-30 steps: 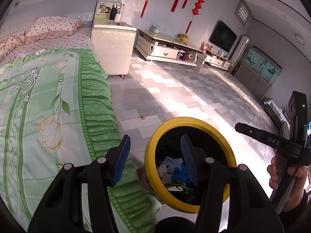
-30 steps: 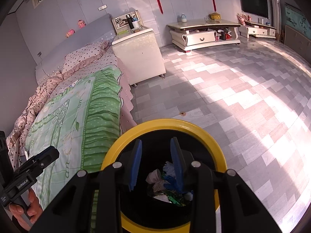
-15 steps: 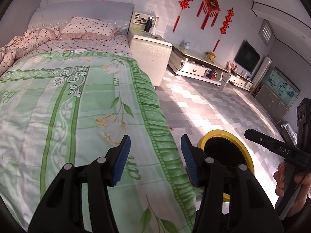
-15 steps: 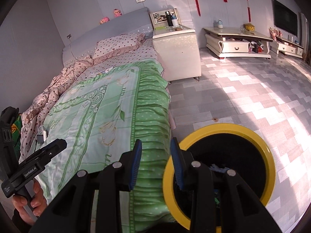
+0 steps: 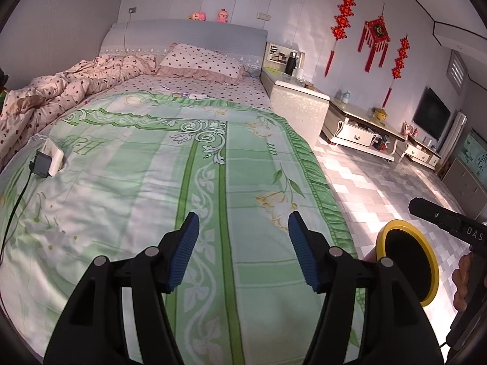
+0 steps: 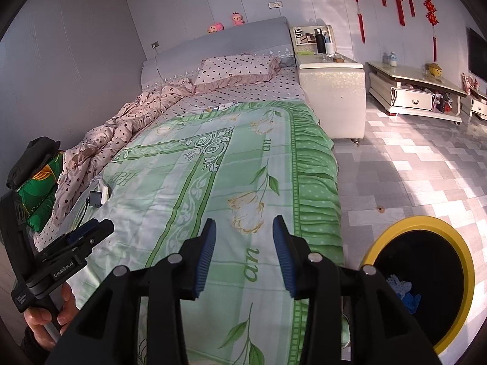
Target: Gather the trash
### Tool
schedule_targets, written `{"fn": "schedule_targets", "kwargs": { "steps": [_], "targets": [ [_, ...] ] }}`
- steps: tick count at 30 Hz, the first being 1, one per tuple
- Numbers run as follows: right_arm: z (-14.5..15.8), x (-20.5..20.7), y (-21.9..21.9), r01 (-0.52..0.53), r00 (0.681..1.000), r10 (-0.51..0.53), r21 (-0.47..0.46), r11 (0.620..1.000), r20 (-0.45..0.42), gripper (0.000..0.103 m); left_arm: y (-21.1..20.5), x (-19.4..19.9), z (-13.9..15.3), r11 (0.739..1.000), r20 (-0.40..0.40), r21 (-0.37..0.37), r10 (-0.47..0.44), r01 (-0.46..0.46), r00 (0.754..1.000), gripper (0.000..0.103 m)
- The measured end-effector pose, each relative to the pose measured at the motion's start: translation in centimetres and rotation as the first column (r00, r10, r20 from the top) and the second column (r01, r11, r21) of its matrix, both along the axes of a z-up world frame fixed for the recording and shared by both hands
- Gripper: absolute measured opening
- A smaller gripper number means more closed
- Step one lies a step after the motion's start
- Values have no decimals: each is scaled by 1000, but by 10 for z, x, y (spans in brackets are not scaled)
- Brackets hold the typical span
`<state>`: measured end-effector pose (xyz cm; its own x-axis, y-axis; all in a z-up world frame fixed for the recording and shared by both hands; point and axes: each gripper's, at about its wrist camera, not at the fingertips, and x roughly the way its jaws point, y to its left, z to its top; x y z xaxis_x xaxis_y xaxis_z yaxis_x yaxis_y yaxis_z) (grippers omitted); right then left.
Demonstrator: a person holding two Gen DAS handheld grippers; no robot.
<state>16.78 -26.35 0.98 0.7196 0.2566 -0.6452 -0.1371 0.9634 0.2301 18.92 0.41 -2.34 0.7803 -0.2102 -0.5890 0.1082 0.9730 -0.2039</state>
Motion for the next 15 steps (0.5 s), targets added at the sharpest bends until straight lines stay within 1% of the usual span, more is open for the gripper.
{"fn": "schedule_targets", "kwargs": {
  "steps": [2, 4, 6, 7, 8, 11, 12, 14, 15],
  "targets": [
    [-1, -2, 9, -5, 1000, 5, -8, 1000, 9, 42, 13, -7, 1, 1000, 13, 11, 16, -16, 1000, 65],
    [-3, -5, 15, -1, 1000, 2, -10, 1000, 20, 52, 22, -15, 0, 999, 22, 23, 30, -31, 999, 73],
    [-5, -8, 21, -1, 999, 2, -10, 1000, 34, 58, 30, -23, -2, 999, 29, 30, 44, -45, 999, 76],
    [-7, -10, 24, -2, 999, 2, -13, 1000, 40, 64, 34, -26, -4, 998, 32, 32, 49, -50, 998, 79],
    [-9, -12, 27, 0, 999, 1, -15, 1000, 48, 67, 37, -30, -6, 998, 35, 36, 58, -59, 998, 81],
    [-17, -17, 34, 2, 998, -1, -14, 1000, 58, 81, 44, -40, -14, 997, 48, 26, 76, -77, 996, 86],
    [-19, -19, 35, 8, 998, -7, -14, 1000, 62, 89, 47, -43, -16, 996, 53, 24, 83, -84, 995, 88],
    [-24, -23, 37, 21, 997, -19, -21, 1000, 81, 91, 49, -51, -20, 995, 69, 27, 96, -98, 993, 90],
    [-26, -26, 38, 42, 995, -38, -34, 999, 97, 94, 50, -55, -21, 994, 80, 30, 100, -102, 992, 91]
  ]
}}
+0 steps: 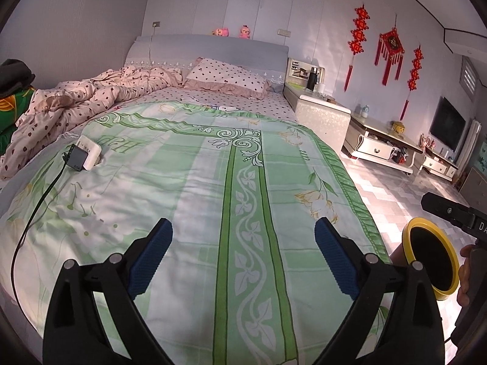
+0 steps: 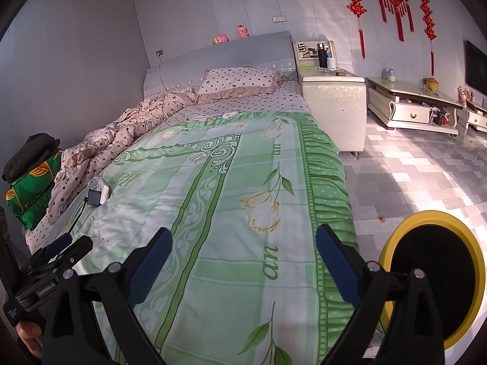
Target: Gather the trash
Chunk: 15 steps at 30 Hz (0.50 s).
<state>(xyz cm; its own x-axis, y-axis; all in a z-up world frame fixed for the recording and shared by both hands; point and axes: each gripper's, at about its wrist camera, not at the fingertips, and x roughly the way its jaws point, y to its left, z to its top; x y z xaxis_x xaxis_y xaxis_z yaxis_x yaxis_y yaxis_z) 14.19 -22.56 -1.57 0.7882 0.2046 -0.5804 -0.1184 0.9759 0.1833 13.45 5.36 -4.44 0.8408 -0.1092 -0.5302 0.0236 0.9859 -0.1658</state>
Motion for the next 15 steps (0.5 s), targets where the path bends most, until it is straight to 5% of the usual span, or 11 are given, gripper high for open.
{"fn": "schedule_targets", "kwargs": {
  "steps": [15],
  "targets": [
    [-19, -33, 9, 90, 991, -88, -19, 996, 99, 95, -14, -52, -3, 1000, 83, 17, 11, -12, 996, 94]
  ]
}}
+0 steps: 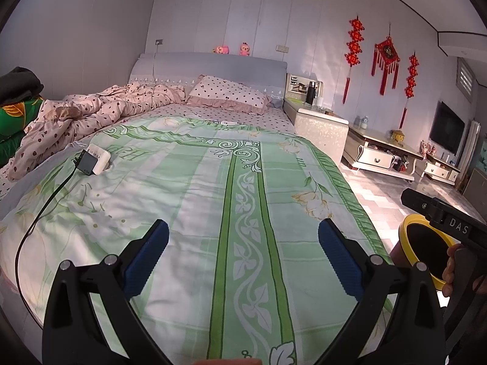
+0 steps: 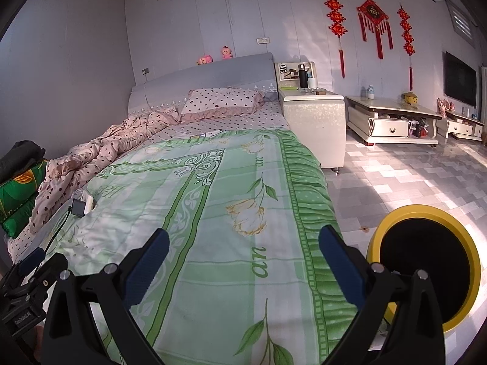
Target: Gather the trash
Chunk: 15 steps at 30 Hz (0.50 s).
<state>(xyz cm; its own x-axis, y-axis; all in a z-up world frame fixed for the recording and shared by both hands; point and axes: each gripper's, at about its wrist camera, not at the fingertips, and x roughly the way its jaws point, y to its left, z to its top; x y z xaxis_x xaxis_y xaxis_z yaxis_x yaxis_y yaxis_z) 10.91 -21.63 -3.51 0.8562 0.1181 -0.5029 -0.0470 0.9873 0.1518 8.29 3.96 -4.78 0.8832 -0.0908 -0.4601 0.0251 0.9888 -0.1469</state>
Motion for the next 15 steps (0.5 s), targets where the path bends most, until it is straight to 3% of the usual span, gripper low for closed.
{"fn": "schedule_targets", "kwargs": {
  "steps": [15],
  "targets": [
    [7, -26, 6, 41, 999, -40, -25, 999, 36, 95, -5, -26, 21, 1000, 54, -21, -16, 18, 998, 95]
  ]
}}
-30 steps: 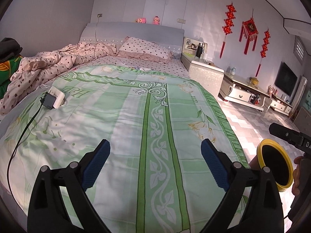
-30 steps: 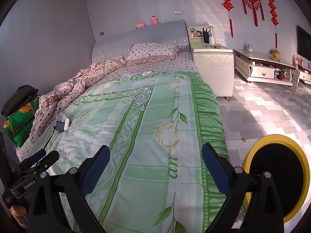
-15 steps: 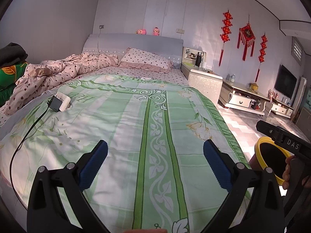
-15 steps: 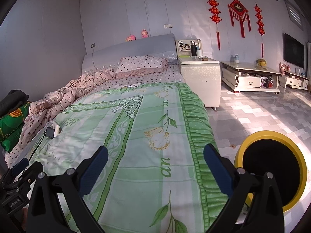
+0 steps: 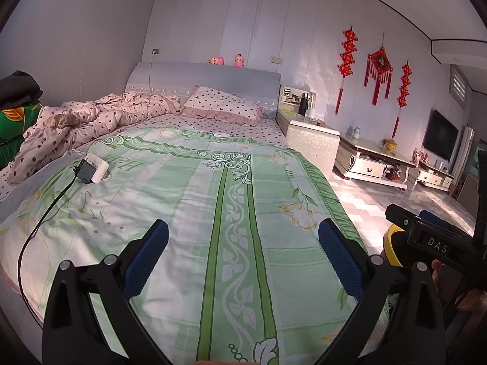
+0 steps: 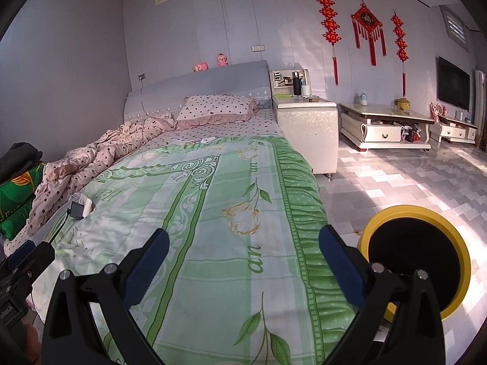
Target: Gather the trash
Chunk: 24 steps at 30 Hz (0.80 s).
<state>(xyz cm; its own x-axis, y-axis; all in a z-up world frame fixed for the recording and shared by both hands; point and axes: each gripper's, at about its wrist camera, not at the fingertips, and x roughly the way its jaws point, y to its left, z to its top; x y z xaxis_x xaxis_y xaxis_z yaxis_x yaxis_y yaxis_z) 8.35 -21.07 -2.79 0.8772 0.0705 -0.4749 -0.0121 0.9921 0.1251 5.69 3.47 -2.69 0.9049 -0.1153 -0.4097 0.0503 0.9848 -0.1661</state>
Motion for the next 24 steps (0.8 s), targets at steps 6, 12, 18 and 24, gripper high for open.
{"fn": "schedule_targets", "kwargs": {
  "steps": [6, 12, 18, 24],
  "targets": [
    [1, -4, 2, 4, 1000, -4, -9, 1000, 10, 95, -1, -2, 1, 1000, 3, -2, -7, 7, 1000, 94],
    [-1, -3, 2, 22, 1000, -22, -5, 1000, 1, 95, 0, -2, 2, 1000, 3, -13, -14, 14, 1000, 95],
    [-4, -3, 2, 22, 1000, -22, -6, 1000, -4, 95, 0, -4, 2, 1000, 6, -18, -18, 18, 1000, 95],
    [-5, -3, 2, 27, 1000, -27, -7, 1000, -5, 95, 0, -6, 3, 1000, 4, -23, -20, 20, 1000, 95]
  ]
}}
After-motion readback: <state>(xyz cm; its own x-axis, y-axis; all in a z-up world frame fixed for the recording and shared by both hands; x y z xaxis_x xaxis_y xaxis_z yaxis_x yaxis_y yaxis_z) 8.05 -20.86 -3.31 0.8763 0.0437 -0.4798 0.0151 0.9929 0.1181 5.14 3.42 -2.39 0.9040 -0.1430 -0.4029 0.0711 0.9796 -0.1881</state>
